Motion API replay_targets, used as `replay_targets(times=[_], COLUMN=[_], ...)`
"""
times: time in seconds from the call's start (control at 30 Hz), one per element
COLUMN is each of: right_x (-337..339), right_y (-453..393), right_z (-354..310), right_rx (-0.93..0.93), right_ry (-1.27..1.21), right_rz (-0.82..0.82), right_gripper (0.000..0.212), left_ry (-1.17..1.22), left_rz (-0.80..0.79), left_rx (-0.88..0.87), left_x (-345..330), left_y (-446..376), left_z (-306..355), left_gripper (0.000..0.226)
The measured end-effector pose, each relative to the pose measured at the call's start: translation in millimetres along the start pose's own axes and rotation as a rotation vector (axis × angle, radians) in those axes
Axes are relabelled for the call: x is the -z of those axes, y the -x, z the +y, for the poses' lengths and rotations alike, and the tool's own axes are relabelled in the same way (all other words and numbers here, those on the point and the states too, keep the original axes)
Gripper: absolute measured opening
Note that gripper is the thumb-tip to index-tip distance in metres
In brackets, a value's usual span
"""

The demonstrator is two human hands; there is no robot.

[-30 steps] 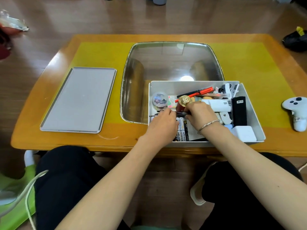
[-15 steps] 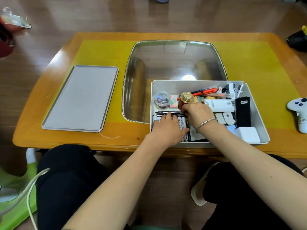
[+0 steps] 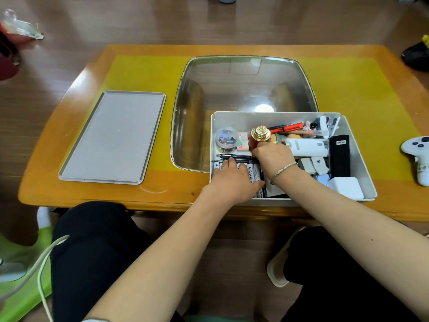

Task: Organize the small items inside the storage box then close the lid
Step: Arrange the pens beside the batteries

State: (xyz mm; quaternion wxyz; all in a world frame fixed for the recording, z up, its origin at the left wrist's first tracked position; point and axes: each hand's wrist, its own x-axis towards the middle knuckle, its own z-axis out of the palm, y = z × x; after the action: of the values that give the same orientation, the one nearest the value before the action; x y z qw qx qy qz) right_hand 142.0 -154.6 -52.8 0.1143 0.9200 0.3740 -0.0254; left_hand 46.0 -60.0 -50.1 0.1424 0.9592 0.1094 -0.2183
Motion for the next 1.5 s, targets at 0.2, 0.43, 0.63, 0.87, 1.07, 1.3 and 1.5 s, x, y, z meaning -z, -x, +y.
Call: replay_targets(times=[0.2, 0.43, 0.63, 0.87, 1.07, 1.3, 1.5], right_x=[-2, -2, -1, -3, -3, 3, 5], right_y=[-1, -24, -33, -30, -29, -30, -28], right_z=[-4, -18, -20, -13, -14, -19, -20], right_rx=[0.07, 0.112, 0.137, 0.185, 0.158, 0.12, 0.105], right_ry=[-0.03, -0.159, -0.206, -0.249, -0.268, -0.266, -0.242], right_rz=[0.018, -0.02, -0.051, -0.035, -0.016, -0.058, -0.019], right_gripper=[0.035, 0.024, 0.027, 0.026, 0.029, 0.022, 0.025], left_ry=[0.012, 0.069, 0.067, 0.098, 0.093, 0.1, 0.001], left_rz=[0.025, 0.072, 0.053, 0.089, 0.012, -0.009, -0.015], left_rx=[0.003, 0.016, 0.029, 0.042, 0.061, 0.069, 0.066], left_x=[0, -1, 1, 2, 2, 3, 6], left_y=[2, 5, 6, 9, 6, 5, 4], left_z=[1, 2, 3, 4, 4, 4, 5], left_gripper=[0.072, 0.058, 0.053, 0.051, 0.06, 0.065, 0.069])
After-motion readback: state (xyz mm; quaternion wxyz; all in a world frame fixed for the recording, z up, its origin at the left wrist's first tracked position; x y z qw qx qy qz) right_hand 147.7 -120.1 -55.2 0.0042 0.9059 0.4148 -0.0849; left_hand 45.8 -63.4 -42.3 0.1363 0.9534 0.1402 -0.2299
